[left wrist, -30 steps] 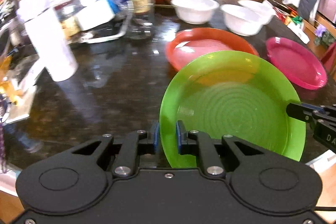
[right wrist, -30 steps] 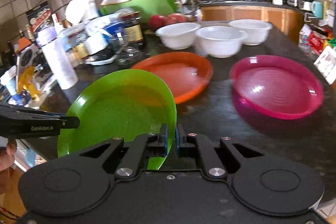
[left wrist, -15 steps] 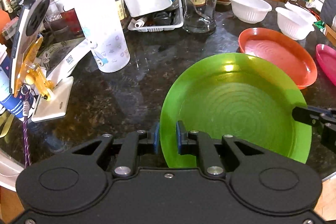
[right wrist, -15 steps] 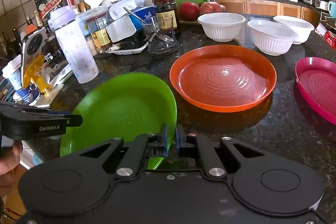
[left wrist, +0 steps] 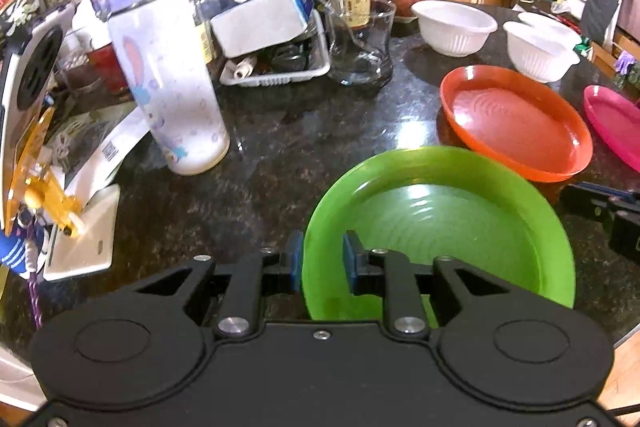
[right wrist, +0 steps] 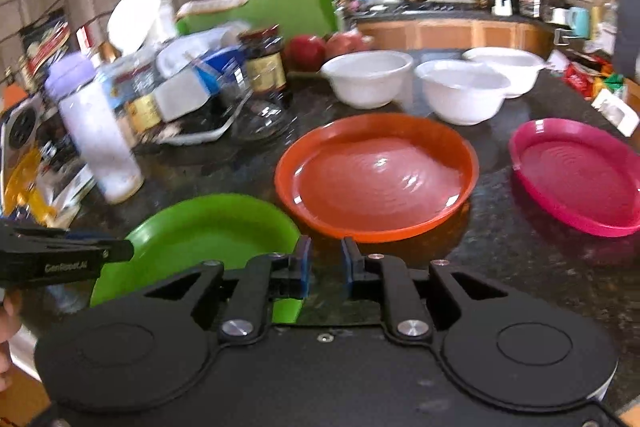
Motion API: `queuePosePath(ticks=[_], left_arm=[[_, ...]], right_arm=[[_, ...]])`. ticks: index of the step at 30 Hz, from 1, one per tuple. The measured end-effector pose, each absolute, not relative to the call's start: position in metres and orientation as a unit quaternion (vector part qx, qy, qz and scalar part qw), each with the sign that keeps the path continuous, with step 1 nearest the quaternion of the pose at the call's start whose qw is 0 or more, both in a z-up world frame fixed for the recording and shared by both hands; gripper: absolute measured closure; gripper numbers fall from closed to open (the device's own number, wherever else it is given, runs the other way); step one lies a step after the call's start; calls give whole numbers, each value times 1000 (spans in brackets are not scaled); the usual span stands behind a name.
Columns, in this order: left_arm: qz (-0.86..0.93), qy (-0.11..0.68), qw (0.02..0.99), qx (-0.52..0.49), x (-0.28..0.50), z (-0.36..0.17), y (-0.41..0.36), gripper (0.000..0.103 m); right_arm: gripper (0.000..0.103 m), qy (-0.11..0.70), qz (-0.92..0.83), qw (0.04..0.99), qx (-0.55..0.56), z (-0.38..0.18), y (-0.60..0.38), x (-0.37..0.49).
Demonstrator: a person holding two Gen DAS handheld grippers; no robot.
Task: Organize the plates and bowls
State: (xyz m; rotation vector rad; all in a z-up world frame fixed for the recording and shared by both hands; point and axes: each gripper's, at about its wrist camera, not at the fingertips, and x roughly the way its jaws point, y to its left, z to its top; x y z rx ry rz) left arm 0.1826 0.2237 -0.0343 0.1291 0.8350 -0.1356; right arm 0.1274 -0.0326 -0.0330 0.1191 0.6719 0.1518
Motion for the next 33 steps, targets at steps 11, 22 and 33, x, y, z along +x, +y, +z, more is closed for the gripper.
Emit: queuePosePath(ticks=[11, 22, 33], left_arm=[[-95, 359, 928, 37, 186, -11, 192, 39], [-82, 351, 932, 30, 203, 0, 111, 37], [-17, 367, 930, 30, 210, -12, 70, 37]], right_arm=[[67, 286, 23, 955, 80, -17, -93, 124], [60, 275, 75, 956, 68, -4, -174, 154], [60, 290, 157, 941, 79, -15, -196, 198]])
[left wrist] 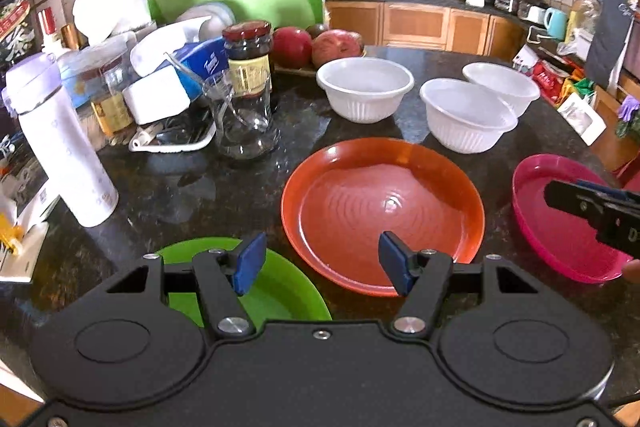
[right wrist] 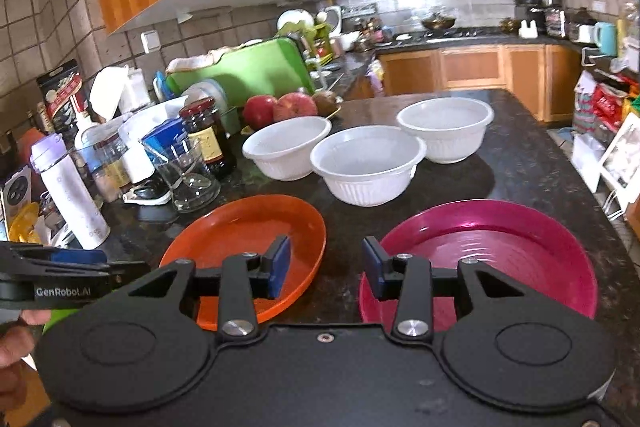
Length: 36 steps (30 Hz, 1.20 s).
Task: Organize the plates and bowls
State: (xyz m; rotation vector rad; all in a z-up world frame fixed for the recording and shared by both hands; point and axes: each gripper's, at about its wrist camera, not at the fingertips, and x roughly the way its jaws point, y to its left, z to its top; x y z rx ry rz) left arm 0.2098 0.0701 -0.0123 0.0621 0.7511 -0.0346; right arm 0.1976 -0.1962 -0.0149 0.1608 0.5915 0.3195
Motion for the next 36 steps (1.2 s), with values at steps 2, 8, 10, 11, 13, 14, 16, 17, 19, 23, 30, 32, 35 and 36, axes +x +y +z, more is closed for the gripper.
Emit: queuePosePath(ticks=[2, 8, 10, 11, 13, 14, 16, 17, 19, 23, 30, 32, 35, 36], left_arm=[[-10, 372, 928, 30, 213, -14, 71, 37], [-10, 380, 924, 39, 227, -13, 79, 38], [-11, 382, 923, 48, 235, -13, 81, 38], [-13, 385, 922, 50, 239, -14, 83, 38], [-21, 394, 917, 53, 249, -18, 87, 40], [-24, 401, 914, 54, 254, -20, 89, 41], [-28, 413, 909, 57, 263, -25, 92, 43], [-34, 415, 907, 56, 267, -27, 93, 43], [-40, 424, 903, 58, 275, -32, 94, 45], [-52, 438, 895, 59, 284, -40, 96, 47], [-67, 455, 886, 56, 298, -48, 100, 56], [-69, 458, 884, 57, 302, -50, 101, 58], [-73, 464, 881, 60, 305, -53, 100, 63], [-74, 465, 880, 60, 306, -53, 100, 64]], right_arm=[[60, 292, 163, 939, 79, -17, -194, 203], [60, 293, 157, 940, 75, -21, -183, 212], [60, 296, 153, 940, 74, -23, -177, 217], [60, 299, 151, 939, 74, -24, -175, 220], [60, 305, 146, 938, 72, -26, -170, 226], [60, 309, 142, 938, 70, -27, -167, 228], [61, 315, 132, 938, 63, -31, -163, 234], [61, 318, 127, 938, 59, -33, -161, 236], [62, 324, 120, 937, 55, -36, -158, 242], [67, 338, 114, 932, 61, -41, -155, 252], [73, 359, 104, 925, 64, -52, -151, 269], [76, 367, 101, 922, 65, -55, -150, 273], [79, 375, 99, 919, 68, -60, -150, 277], [81, 377, 99, 918, 68, -62, -149, 277]])
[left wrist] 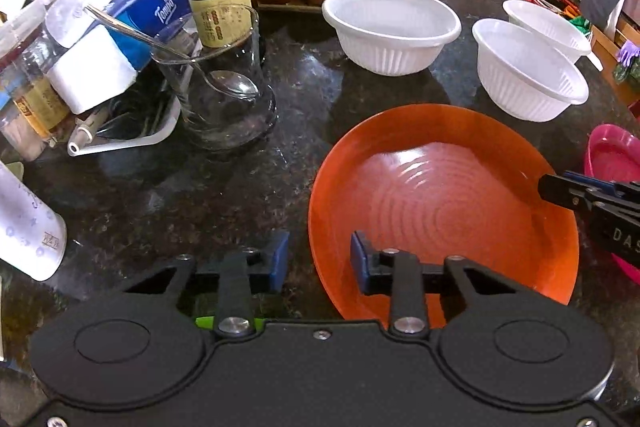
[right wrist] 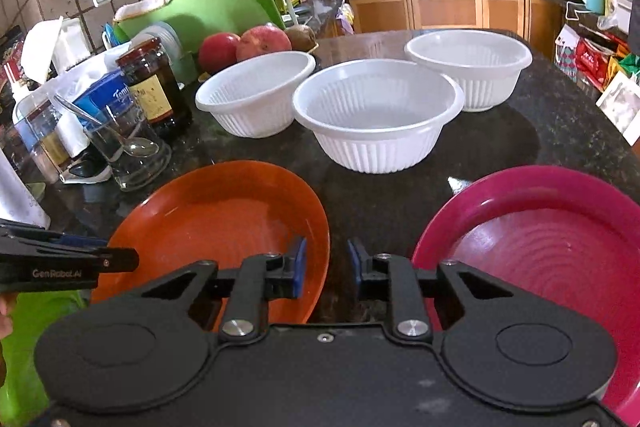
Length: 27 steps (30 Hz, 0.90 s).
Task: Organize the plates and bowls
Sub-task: 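Move the left gripper to the orange plate rim and close on it, then lift the orange plate and lower it onto the green plate, open left gripper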
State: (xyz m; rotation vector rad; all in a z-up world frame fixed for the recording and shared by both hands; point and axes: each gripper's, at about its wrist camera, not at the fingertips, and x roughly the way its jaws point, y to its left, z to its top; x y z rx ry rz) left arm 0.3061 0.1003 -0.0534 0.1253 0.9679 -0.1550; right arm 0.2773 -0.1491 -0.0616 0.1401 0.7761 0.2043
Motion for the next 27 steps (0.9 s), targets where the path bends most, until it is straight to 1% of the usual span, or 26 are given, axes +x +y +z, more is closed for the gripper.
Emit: queuePosePath(ticks=[2, 4, 7, 10, 17, 27], left_arm=[[-77, 462, 881, 63, 308, -54, 99, 65], [-79, 461, 881, 64, 308, -54, 98, 73], [-79, 460, 882, 66, 309, -54, 96, 78], [-72, 456, 884, 72, 307, -54, 94, 83], [-73, 455, 885, 63, 304, -50, 93, 83], [-63, 419, 903, 69, 282, -27, 91, 83]], right_arm=[[83, 382, 100, 916, 68, -64, -148, 279], [86, 384, 101, 915, 67, -65, -146, 280], [92, 382, 99, 917, 59, -66, -143, 279], [92, 381, 95, 918, 60, -66, -141, 278], [93, 374, 89, 921, 68, -61, -144, 276], [93, 336, 95, 934, 72, -38, -144, 254]])
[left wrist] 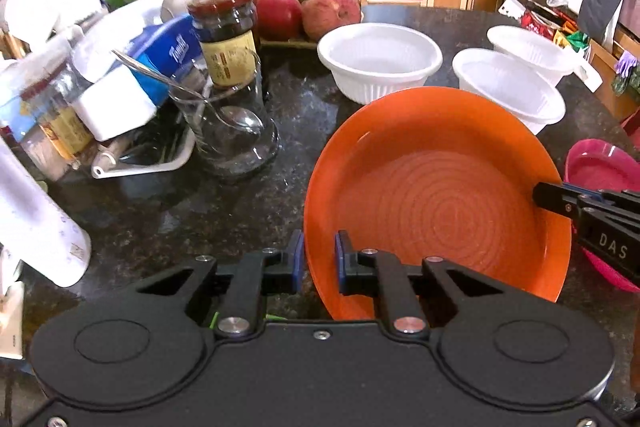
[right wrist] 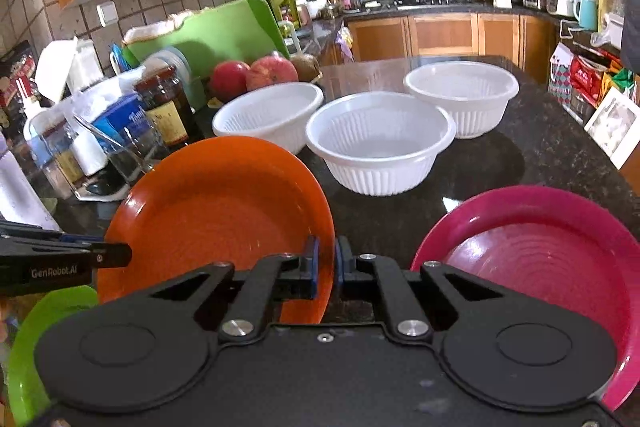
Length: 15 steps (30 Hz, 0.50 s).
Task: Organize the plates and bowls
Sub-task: 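Lift the orange plate and lower it onto the green plate, open left gripper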
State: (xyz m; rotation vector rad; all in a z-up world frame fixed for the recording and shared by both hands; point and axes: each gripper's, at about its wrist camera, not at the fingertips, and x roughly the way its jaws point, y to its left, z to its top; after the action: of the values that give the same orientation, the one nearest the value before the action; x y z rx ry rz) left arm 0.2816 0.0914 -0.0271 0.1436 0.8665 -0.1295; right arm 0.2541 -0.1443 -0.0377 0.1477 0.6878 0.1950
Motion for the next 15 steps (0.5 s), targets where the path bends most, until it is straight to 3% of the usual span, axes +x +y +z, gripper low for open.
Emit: queuePosePath(ticks=[15], left_arm=[[-43, 384, 920, 65, 236, 0, 112, 83]], right_arm=[[93, 293, 123, 946, 65, -5, -123, 205]])
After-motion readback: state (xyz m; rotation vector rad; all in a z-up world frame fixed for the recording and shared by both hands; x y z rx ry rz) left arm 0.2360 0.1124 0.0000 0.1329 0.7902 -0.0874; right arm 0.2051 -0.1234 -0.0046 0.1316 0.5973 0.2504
